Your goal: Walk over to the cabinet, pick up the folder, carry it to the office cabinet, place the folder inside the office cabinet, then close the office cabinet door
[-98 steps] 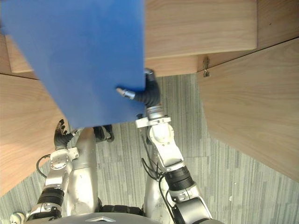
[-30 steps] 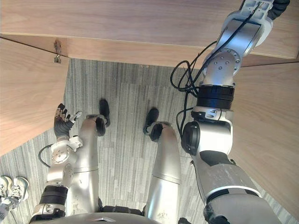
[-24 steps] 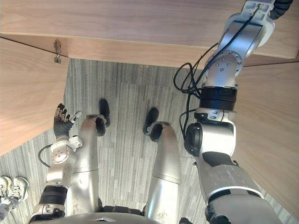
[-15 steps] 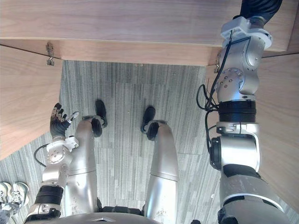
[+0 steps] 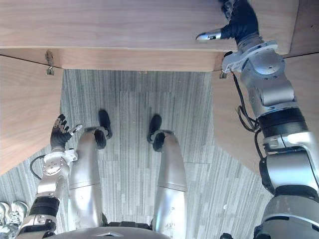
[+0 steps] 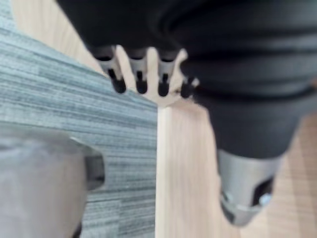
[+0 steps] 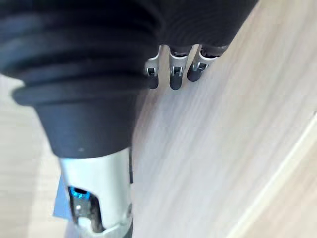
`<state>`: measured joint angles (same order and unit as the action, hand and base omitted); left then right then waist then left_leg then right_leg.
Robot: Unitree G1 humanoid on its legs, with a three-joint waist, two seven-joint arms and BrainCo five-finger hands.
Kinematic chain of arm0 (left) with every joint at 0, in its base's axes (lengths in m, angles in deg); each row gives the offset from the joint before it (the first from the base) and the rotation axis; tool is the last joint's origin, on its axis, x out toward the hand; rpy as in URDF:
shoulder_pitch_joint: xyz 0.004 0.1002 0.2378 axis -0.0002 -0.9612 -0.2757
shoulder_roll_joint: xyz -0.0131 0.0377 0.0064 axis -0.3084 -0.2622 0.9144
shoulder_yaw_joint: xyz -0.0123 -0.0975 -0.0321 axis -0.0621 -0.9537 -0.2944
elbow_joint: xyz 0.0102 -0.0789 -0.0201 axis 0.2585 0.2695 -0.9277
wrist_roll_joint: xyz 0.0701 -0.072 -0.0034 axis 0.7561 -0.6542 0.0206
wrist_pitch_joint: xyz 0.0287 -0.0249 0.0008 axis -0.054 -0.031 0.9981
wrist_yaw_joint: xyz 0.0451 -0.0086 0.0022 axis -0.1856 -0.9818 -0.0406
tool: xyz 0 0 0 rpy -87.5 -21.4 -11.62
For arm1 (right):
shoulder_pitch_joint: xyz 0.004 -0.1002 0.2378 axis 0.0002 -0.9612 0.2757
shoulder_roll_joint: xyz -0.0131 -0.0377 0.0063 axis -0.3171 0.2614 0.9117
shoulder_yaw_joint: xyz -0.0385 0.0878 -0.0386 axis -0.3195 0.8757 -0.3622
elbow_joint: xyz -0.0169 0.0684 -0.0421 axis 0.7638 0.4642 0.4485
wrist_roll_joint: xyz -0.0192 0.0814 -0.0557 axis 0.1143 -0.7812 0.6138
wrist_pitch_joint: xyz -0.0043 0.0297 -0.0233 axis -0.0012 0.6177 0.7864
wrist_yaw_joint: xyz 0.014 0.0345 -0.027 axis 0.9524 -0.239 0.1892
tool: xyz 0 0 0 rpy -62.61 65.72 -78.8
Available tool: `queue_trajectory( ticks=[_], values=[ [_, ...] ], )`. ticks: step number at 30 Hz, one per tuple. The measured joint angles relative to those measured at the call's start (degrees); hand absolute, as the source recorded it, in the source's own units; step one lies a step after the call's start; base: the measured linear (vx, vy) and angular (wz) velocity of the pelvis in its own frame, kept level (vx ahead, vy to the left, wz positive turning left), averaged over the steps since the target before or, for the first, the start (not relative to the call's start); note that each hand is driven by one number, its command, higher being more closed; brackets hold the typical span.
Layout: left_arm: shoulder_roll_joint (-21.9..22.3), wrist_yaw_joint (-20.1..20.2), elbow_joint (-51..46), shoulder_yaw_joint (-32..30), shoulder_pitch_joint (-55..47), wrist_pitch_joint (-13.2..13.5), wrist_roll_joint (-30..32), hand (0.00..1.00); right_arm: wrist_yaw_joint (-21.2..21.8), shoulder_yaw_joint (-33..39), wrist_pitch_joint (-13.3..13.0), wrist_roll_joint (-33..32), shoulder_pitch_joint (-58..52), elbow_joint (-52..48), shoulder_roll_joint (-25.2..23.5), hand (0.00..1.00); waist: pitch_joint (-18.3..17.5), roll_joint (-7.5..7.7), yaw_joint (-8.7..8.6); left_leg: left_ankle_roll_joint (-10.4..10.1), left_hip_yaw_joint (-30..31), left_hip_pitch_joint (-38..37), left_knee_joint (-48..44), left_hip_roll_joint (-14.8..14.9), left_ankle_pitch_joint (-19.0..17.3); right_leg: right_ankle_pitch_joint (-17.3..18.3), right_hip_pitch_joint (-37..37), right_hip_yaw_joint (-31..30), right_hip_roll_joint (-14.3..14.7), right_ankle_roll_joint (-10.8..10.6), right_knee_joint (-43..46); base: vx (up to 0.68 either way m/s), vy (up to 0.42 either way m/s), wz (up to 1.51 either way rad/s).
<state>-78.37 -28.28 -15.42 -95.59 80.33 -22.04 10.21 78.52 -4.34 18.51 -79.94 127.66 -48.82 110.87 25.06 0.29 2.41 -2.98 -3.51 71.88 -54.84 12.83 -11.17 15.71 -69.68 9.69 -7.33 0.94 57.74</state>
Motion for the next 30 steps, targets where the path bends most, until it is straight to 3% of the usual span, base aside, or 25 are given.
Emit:
queue_trajectory(
  ticks=[3, 7, 10, 14, 15, 18, 22, 25, 30],
  values=[
    [-0.07, 0.04, 0.03, 0.02, 0.21, -0.11, -0.02, 0.00, -0.02, -1.35, 0.07, 9.74, -0.01, -0.02, 0.06, 0.00, -0.88, 0.18, 0.35, 0.07, -0.32, -0.03, 0.38, 0.43, 0.03, -0.45, 0.17, -0.10, 0.50, -0.18, -1.13, 0.00, 0.017, -0.09],
    [-0.45, 0.04, 0.03, -0.30, 1.44, -0.55, -0.04, 0.00, -1.24, -0.74, 0.07, 16.15, -0.68, -0.88, -0.01, 0.00, -0.88, 0.18, 0.56, 0.10, -0.40, -0.06, 0.51, 0.43, 0.06, -0.59, 0.21, -0.08, 0.49, -0.09, -1.29, 0.00, 0.000, 0.00],
    [-0.47, 0.02, -0.54, -0.51, 1.97, -0.68, -0.04, 0.00, -2.57, 4.17, 0.50, 20.54, -4.74, -4.85, -1.12, 0.00, -0.88, 0.18, 0.68, 0.12, -0.42, -0.09, 1.02, 0.42, 0.21, -0.63, 0.23, 0.06, 0.52, -0.05, -1.65, 0.00, 0.000, 0.00],
    [-0.28, 0.02, -1.38, -1.41, 2.12, -1.09, -0.03, 0.00, -4.29, 12.25, 1.21, 24.04, -10.11, -9.37, -6.08, 0.00, -0.88, 0.18, 0.36, 0.11, -0.47, -0.19, 1.33, 0.42, 0.22, -0.62, 0.24, 0.08, 0.57, -0.05, -1.87, 0.00, 0.000, 0.00],
    [-0.10, -0.01, -1.73, -2.04, 2.12, -1.21, -0.02, 0.00, -5.47, 15.32, 1.16, 25.07, -11.79, -10.85, -8.29, 1.00, -0.88, 0.18, 0.32, 0.09, -0.48, -0.26, 1.44, 0.42, 0.23, -0.62, 0.30, 0.09, 0.58, -0.05, -1.97, 0.00, 0.000, 0.00],
    [0.41, -0.14, -2.57, -2.80, 2.10, -1.23, 0.01, 0.00, -9.35, 21.60, 0.97, 25.57, -14.78, -14.03, -14.71, 1.00, -0.88, 0.18, 0.27, 0.04, -0.64, -0.82, 1.88, 0.41, 0.27, -0.62, 0.74, 0.04, 0.59, -0.05, -2.31, 0.00, 0.000, 0.00],
    [2.64, -1.25, -3.28, -2.77, 2.29, -1.17, 0.81, 0.00, -17.67, 28.13, 0.05, 27.02, -15.45, -16.36, -27.72, 1.00, -0.88, 0.18, -0.12, 0.04, -0.85, -1.31, 2.12, 0.41, 0.27, -0.61, 1.04, -0.15, 0.64, -0.06, -2.42, 0.00, 0.000, 0.00],
    [4.39, -2.58, -3.18, -2.51, 2.65, -1.17, 1.92, 0.00, -22.95, 29.34, -0.10, 27.85, -14.92, -16.33, -33.49, 1.00, -0.87, 0.18, -0.05, 0.04, -1.00, -1.29, 2.10, 0.41, 0.27, -0.60, 0.75, -0.41, 0.63, -0.06, -2.15, 0.00, 0.000, 0.00],
    [5.07, -3.96, -3.17, -2.45, 4.06, -1.14, 2.29, 0.00, -27.97, 30.80, -0.14, 27.83, -12.00, -16.00, -39.20, 1.00, -0.86, 0.18, 0.30, 0.01, -1.17, -0.13, 1.56, 0.41, 0.28, -0.57, -1.10, -1.17, 0.61, -0.07, -1.00, 0.00, 0.000, 0.00]
  ],
)
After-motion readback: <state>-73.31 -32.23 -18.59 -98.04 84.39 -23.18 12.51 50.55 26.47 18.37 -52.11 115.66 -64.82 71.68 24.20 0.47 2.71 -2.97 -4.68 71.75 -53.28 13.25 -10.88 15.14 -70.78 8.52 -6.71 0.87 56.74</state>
